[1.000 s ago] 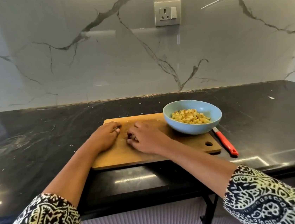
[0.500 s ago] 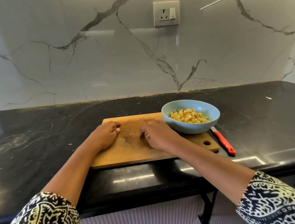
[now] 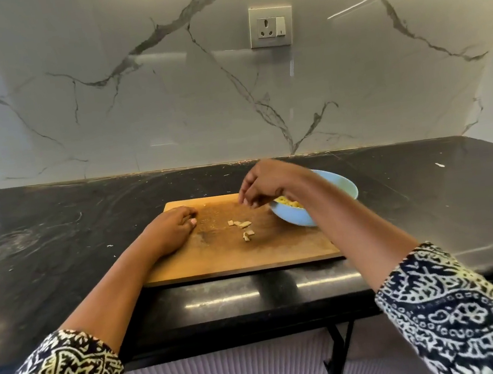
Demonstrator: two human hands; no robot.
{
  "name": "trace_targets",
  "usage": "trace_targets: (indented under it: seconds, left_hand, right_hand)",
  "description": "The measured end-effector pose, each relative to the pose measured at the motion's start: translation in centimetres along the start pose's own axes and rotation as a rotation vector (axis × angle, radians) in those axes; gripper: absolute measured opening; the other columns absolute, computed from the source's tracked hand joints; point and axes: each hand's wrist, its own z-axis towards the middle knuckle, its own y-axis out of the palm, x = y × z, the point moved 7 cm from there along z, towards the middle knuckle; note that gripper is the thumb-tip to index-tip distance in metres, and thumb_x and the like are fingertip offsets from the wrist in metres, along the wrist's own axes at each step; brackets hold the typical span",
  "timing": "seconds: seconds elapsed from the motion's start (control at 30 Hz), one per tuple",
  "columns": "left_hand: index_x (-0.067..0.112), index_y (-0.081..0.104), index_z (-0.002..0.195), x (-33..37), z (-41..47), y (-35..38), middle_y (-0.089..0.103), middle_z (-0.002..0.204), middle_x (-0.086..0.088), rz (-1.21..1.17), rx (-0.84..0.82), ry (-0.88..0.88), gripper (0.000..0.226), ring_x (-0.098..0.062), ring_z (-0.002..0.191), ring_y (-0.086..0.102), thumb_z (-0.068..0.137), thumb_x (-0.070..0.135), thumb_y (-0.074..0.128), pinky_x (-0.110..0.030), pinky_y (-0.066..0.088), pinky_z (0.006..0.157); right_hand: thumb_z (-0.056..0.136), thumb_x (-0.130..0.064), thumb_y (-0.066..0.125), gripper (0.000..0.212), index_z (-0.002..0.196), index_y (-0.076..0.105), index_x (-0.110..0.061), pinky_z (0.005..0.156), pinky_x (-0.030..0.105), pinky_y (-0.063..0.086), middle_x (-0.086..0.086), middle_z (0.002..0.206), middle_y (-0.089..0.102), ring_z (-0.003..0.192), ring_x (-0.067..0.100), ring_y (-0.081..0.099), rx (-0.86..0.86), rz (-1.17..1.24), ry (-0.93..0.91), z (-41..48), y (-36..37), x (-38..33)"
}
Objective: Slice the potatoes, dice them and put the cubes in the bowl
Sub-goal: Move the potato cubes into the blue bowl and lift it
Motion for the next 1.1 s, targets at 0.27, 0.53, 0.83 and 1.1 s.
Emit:
trace_targets:
  seconds: [0.27, 0.53, 0.83, 1.1]
  left_hand:
    - [0.02, 0.041, 0.142, 0.1, -0.3, -0.1, 0.045, 0.144, -0.004, -0.019, 0.011, -0.005, 0.041, -0.022, 0.13, 0.043, 0.101, 0.026, 0.042, -0.035, 0.032, 0.109]
    - [0.017, 0.05, 0.135, 6.1, 0.6, -2.1, 0.054, 0.134, -0.005, -0.213, 0.147, 0.09, 0.039, -0.023, 0.121, 0.05, 0.1, 0.032, 0.044, -0.033, 0.039, 0.099]
    - [0.009, 0.058, 0.125, 13.4, 3.3, 3.4, 0.063, 0.109, -0.007, -0.943, -0.164, -0.123, 0.029, -0.017, 0.094, 0.059, 0.099, 0.013, 0.047, -0.024, 0.05, 0.068]
    - [0.02, 0.064, 0.115, 9.4, 2.7, 0.9, 0.066, 0.106, -0.008, -1.227, 0.019, -0.13, 0.024, -0.021, 0.093, 0.064, 0.097, 0.026, 0.049, -0.035, 0.055, 0.078]
  right_hand:
    - [0.092, -0.003, 0.057, 0.014, 0.096, 0.07, -0.005, 0.068, 0.026, 0.052, 0.007, 0.084, 0.071, 0.071, 0.012, 0.065, 0.183, -0.097, 0.1, -1.6, -7.2, 3.6]
    - [0.086, -0.007, 0.064, 0.01, 0.086, 0.071, -0.015, 0.067, 0.016, 0.048, -0.002, 0.086, 0.07, 0.076, 0.005, 0.062, 0.531, -0.179, -0.116, -3.6, -8.9, 7.0]
    - [0.095, -0.005, 0.04, 0.048, 0.142, 0.044, -0.013, 0.097, 0.034, 0.044, 0.007, 0.141, 0.046, 0.124, 0.024, 0.048, 0.788, 0.693, 0.227, -4.1, -7.2, 16.2]
    - [0.095, 0.0, 0.036, 0.046, 0.138, 0.046, -0.011, 0.073, 0.034, 0.052, 0.012, 0.126, 0.052, 0.1, 0.025, 0.055, 0.674, 0.991, 0.193, -0.9, -5.7, 11.6]
